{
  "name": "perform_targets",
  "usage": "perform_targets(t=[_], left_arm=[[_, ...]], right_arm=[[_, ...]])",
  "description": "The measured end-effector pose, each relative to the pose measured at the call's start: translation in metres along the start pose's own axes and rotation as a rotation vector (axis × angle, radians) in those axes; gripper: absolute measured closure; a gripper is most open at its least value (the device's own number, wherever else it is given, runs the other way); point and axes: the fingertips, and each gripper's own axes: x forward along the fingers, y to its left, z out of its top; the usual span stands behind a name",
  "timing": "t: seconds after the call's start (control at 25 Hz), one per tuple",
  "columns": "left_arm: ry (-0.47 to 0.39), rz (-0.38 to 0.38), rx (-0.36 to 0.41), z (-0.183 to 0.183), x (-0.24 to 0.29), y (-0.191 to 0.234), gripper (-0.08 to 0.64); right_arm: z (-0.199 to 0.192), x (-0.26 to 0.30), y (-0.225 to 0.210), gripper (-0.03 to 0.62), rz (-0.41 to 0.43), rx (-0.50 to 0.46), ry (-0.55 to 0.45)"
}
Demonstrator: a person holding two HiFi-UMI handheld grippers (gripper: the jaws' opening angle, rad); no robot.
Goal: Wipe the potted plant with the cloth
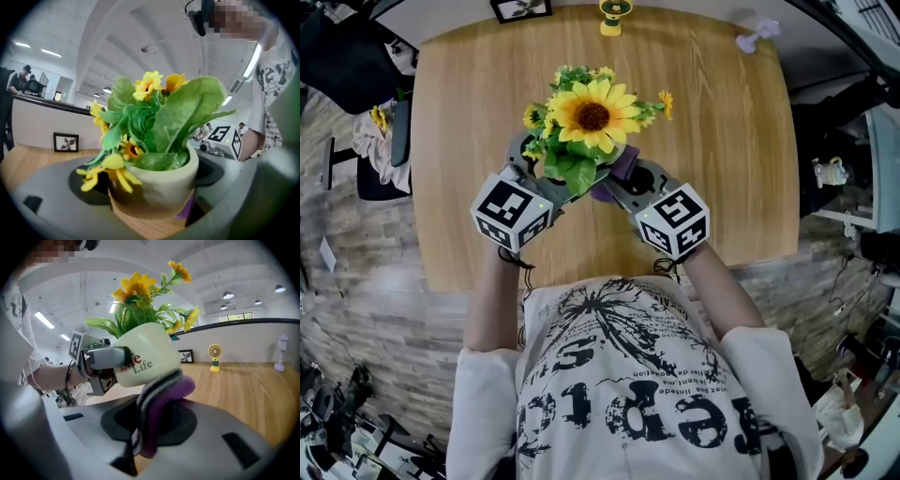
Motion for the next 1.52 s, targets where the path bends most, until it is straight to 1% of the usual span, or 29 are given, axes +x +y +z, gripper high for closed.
perform_targets(t=[0.24, 0.32, 0.52, 0.6, 0.72, 0.8, 0.88, 1.0, 1.2, 1.36, 1.52], left_arm=[[0.011, -0.014, -0.008, -0.007, 0.0, -0.002, 0.043], [0.009, -0.019, -0.011, -0.008, 0.001, -0.002, 0.043], [0.032, -0.021, 0.007, -0.016, 0.006, 0.005, 0.043], [0.053, -0.022, 0.013, -0.027, 0.013, -0.002, 0.043], [0.086, -0.032, 0.033, -0.044, 0.03, -0.026, 0.043], [0.103, -0.044, 0.043, -0.058, 0.041, -0.039, 0.043], [0.124, -0.059, 0.041, -0.076, 0.049, -0.045, 0.043], [0.171, -0.082, 0.055, -0.104, 0.061, -0.043, 0.043], [0.227, -0.121, 0.072, -0.139, 0.08, -0.035, 0.043], [0.254, -0.151, 0.072, -0.157, 0.082, -0.033, 0.044], [0.25, -0.167, 0.061, -0.163, 0.085, -0.031, 0.046]], right_arm=[[-0.001, -0.007, -0.021, 0.517, -0.037, 0.013, 0.002], [-0.001, -0.008, -0.029, 0.517, -0.061, 0.019, 0.0], [0.005, -0.008, -0.057, 0.517, -0.137, 0.103, -0.025], [0.001, -0.021, -0.072, 0.517, -0.164, 0.118, -0.039], [-0.011, -0.052, -0.095, 0.517, -0.212, 0.106, -0.052], [-0.021, -0.069, -0.111, 0.517, -0.248, 0.099, -0.043], [-0.032, -0.079, -0.126, 0.517, -0.281, 0.106, -0.026], [-0.043, -0.083, -0.151, 0.517, -0.317, 0.126, -0.006], [-0.05, -0.083, -0.183, 0.517, -0.349, 0.122, 0.013], [-0.052, -0.08, -0.186, 0.517, -0.351, 0.093, 0.03], [-0.052, -0.079, -0.187, 0.517, -0.341, 0.078, 0.038]])
